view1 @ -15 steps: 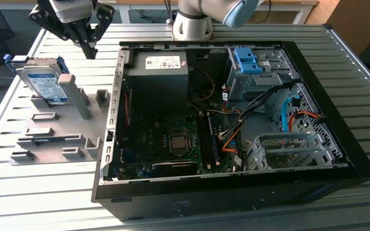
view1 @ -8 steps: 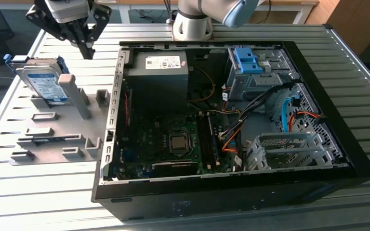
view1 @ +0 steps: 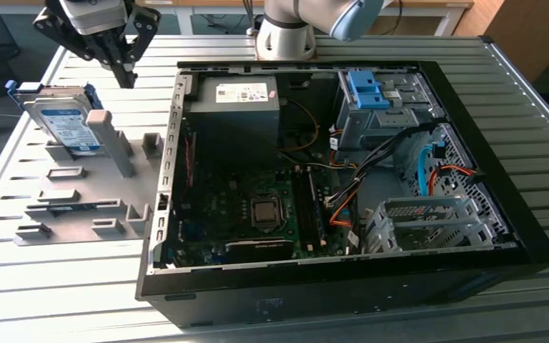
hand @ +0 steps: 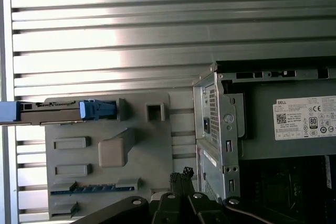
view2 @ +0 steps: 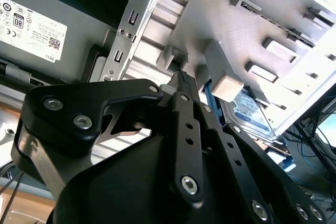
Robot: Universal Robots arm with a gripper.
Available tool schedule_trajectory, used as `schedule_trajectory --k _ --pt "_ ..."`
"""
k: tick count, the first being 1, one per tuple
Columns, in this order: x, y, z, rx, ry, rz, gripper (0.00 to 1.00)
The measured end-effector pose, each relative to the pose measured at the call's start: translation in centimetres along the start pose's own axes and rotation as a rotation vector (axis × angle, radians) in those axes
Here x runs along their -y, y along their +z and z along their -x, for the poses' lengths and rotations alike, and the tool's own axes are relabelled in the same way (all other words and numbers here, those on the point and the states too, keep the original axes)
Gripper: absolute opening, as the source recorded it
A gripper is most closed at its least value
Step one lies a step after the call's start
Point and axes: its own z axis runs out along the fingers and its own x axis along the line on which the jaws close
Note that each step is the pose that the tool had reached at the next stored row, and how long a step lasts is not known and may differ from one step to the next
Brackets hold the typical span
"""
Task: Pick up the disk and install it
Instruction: 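Reach for the disk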
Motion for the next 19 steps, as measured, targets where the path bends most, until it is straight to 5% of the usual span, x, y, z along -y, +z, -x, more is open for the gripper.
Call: schedule_trajectory --k 19 --pt "0.06 0.04 -0.79 -0.0001 0.0 0.0 0.11"
